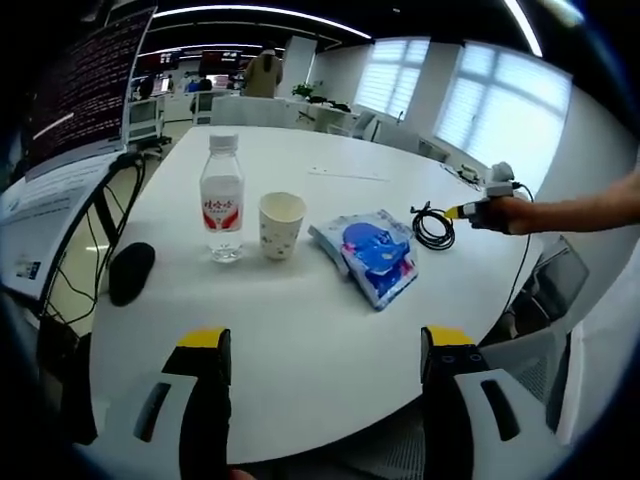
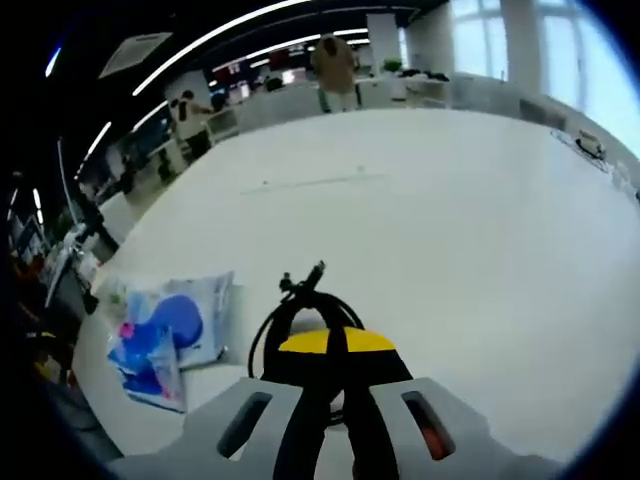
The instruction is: Arrange the tabletop items into an orderly group along one side of the table until the central work area is clear of visible clutter.
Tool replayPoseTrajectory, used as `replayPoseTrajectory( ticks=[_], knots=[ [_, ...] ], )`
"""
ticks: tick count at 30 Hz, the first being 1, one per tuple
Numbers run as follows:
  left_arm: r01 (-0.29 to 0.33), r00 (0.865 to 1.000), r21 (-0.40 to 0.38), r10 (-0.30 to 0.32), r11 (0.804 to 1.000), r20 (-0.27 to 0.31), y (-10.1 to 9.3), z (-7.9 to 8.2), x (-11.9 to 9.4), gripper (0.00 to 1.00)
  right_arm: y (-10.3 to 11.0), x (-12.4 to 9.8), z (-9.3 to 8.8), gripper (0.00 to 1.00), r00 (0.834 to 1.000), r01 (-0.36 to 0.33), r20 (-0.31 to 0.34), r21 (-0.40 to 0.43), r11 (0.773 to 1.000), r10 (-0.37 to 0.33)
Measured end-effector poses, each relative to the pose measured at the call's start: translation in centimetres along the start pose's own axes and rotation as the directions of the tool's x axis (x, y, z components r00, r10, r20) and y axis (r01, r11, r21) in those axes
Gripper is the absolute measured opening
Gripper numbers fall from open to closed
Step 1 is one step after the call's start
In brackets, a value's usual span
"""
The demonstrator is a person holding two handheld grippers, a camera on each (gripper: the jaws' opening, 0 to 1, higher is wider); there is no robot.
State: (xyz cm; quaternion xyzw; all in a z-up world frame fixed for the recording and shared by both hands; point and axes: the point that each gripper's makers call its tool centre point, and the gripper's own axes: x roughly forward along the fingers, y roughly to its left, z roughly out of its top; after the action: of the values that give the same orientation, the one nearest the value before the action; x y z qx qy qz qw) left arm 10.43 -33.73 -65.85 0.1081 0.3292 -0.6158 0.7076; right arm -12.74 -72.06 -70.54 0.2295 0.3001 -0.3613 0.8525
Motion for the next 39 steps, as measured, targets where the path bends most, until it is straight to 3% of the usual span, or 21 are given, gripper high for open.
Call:
replayPoseTrajectory(
  ticks=[7,20,28,39],
  knots=[
    [-0.012,1.000,-0.004,0.012,1.000,0.000,-0.2,-0.1,-0.2,0.78,-0.1,0.2,-1.1,0.00,0.999,-0.002,-0.035,-0.020,1.000,0.001],
    [-0.004,1.000,-0.006,0.004,1.000,-0.017,-1.0,-0.9,-0.1,0.78,0.9,-1.0,-6.0,0.00,0.990,-0.069,-0.135,-0.135,0.988,0.051],
    [-0.004,1.000,0.000,0.004,1.000,-0.009,-0.7,-0.3,-0.2,0.78,1.7,-1.4,-7.0,0.00,0.988,-0.087,-0.139,-0.140,0.986,0.067],
    [-0.008,1.000,-0.006,0.008,1.000,-0.013,-0.5,-0.7,-0.1,0.77,2.4,-1.7,-9.0,0.01,0.981,-0.115,-0.171,-0.161,0.980,0.087]
  ],
)
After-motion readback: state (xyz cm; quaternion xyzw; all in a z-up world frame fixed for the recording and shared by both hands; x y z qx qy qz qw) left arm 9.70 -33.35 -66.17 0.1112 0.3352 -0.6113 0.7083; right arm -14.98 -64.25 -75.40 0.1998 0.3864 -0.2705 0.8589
